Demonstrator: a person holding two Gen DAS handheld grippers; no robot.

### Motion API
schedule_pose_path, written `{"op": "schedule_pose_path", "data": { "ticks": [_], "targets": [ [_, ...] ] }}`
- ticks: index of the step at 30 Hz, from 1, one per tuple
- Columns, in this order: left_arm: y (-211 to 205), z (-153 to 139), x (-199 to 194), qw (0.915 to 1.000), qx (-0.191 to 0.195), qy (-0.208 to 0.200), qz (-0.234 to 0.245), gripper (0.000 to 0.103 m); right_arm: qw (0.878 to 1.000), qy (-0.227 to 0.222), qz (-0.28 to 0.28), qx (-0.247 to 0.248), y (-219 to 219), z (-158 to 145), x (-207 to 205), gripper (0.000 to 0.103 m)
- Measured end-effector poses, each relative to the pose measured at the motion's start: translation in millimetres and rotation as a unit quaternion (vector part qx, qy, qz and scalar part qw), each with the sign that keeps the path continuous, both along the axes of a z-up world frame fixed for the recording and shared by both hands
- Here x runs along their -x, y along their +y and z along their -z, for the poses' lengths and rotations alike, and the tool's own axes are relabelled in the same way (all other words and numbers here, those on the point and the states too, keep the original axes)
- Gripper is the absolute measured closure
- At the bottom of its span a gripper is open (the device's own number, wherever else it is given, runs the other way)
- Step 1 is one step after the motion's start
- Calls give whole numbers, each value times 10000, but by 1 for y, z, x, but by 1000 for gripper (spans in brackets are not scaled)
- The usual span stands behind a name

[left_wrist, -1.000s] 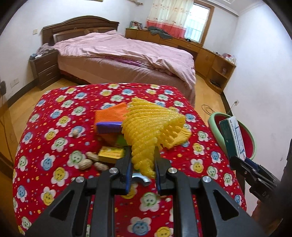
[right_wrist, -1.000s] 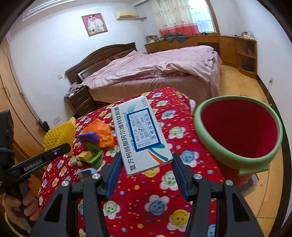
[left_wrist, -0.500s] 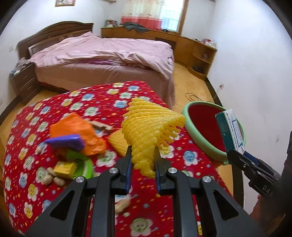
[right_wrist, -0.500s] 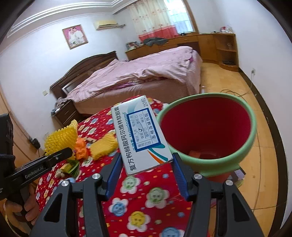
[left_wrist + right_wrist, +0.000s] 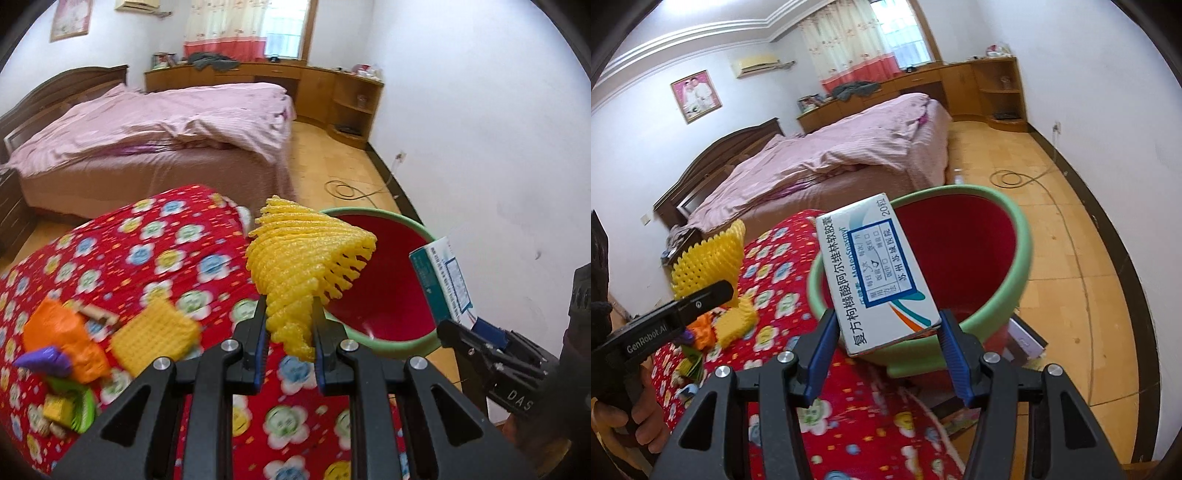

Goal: Collect trash
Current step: 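Carry the foam net and the white box over the red bucket, then open the left tool to drop the foam net while the right tool releases the white box into the bucket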

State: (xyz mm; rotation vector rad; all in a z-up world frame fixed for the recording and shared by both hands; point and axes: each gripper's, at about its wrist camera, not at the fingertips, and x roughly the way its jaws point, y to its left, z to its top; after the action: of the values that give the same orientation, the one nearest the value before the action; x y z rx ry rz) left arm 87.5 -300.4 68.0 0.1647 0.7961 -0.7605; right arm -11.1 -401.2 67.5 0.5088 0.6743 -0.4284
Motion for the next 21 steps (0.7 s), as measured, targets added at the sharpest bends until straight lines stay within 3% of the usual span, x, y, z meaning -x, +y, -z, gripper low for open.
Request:
{"op": "schedule_pose_path", "data": {
  "ticks": [11, 19, 21],
  "targets": [
    [-56, 32, -10, 9981, -194, 362, 457, 83, 9994, 169, 294, -85, -28, 14, 2, 46],
    [-63, 38, -9, 9978, -258, 313, 526, 56, 9989, 231, 385, -132, -41, 22, 1, 46],
    [-62, 38, -10, 9980, -258, 308, 482, 55, 9988, 237, 405, -158, -44, 24, 0, 45]
  ]
}}
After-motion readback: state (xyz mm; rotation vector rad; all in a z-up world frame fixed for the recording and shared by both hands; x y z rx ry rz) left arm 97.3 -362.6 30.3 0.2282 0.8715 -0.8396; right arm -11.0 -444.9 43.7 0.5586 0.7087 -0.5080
